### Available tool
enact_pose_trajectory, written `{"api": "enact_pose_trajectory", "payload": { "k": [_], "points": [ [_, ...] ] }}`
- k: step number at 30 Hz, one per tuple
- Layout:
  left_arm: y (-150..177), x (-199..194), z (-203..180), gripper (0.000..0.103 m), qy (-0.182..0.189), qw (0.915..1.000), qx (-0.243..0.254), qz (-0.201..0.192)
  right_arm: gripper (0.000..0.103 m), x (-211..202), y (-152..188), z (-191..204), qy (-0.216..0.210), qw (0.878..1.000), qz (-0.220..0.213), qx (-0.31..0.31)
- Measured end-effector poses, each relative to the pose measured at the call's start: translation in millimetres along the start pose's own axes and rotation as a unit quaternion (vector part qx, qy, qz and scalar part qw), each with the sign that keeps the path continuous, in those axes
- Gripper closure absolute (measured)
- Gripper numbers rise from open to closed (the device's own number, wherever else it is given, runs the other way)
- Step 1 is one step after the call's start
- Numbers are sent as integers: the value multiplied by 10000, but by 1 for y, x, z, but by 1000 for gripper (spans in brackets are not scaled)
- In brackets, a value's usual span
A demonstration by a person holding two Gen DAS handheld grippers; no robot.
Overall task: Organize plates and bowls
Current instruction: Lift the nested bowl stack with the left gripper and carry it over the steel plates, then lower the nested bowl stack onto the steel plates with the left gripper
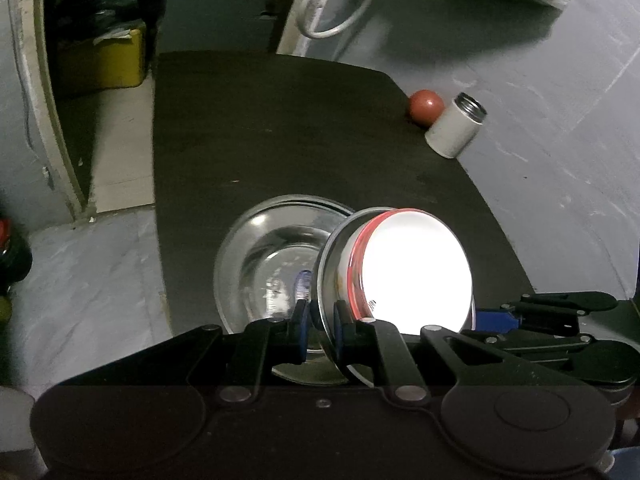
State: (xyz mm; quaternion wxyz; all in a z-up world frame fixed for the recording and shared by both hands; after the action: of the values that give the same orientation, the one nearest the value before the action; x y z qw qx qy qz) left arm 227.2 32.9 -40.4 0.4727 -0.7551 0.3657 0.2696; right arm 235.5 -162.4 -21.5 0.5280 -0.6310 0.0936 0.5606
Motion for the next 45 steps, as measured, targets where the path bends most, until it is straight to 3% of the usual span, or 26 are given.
{"api": "enact_pose_trajectory", "payload": {
  "k": [14, 45],
  "points": [
    [-10, 6, 32, 92, -100, 9997, -190, 63, 70, 26, -21, 16, -51, 9998, 167, -97],
    [-13, 16, 43, 92, -145, 9991, -361, 193, 70, 42, -29, 22, 28, 9995, 291, -78]
  ]
}}
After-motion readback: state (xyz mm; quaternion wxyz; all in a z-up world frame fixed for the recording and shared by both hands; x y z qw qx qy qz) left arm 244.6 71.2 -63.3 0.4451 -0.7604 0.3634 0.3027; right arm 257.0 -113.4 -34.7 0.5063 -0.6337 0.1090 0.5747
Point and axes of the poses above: each gripper's, at about its wrist camera, not at the fingertips, and x roughly the way its jaws point, z to its left, y to its underside, the point moved 6 cm from there along x, roughly the way its jaws point, and after that the axes turned 4 degrees about y, right-handed, at the moved point
